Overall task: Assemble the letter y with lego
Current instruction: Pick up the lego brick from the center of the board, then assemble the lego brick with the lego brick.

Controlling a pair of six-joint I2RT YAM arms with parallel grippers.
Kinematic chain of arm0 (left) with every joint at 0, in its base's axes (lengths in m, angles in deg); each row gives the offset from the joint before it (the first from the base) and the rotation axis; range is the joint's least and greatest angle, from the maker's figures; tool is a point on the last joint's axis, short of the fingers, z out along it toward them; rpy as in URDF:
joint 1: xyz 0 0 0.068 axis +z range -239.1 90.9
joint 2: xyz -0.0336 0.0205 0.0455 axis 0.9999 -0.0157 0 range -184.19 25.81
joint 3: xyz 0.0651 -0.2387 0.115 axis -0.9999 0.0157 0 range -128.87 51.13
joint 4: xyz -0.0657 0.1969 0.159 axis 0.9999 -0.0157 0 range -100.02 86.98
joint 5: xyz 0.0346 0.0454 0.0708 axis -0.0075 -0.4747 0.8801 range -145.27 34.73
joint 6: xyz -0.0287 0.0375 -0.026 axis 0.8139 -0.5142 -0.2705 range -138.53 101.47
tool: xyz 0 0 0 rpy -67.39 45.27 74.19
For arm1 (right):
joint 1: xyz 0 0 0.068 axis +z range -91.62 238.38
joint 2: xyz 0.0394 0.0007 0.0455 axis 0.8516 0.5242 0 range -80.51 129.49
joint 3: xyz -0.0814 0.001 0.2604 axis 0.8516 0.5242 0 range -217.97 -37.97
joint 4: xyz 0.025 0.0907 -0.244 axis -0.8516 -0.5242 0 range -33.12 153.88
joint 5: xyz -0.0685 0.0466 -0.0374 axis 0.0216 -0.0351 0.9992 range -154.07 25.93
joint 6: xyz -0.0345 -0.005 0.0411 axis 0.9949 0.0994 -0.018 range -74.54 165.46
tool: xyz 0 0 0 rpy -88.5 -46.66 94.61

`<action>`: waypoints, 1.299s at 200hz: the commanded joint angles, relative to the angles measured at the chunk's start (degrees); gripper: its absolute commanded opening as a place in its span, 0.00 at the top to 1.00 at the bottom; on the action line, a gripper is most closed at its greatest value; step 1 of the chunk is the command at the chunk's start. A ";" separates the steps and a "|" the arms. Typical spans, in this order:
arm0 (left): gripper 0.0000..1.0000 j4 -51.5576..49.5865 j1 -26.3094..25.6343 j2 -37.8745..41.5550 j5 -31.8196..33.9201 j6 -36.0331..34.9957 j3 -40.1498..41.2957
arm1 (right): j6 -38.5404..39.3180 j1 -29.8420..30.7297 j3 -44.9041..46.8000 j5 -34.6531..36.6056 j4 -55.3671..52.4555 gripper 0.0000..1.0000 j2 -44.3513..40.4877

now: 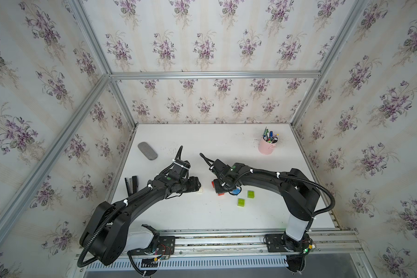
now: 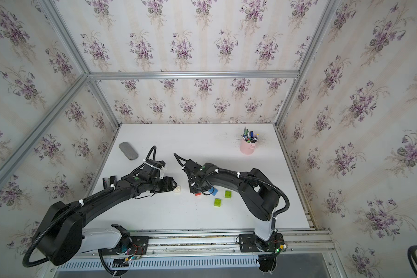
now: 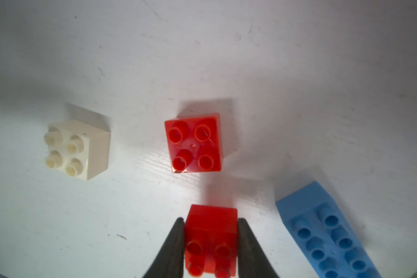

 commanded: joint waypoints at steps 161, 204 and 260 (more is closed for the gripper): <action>0.33 1.62 0.09 0.51 -0.39 -0.03 0.89 | 10.84 -2.99 -11.93 -3.15 -7.77 0.75 6.18; 0.33 1.88 0.13 1.22 -1.58 0.24 1.41 | 11.15 -2.93 -12.10 -3.12 -7.87 0.75 6.80; 0.31 4.07 0.09 3.70 -4.62 1.03 3.87 | 10.89 -2.99 -12.40 -3.11 -7.42 0.76 7.52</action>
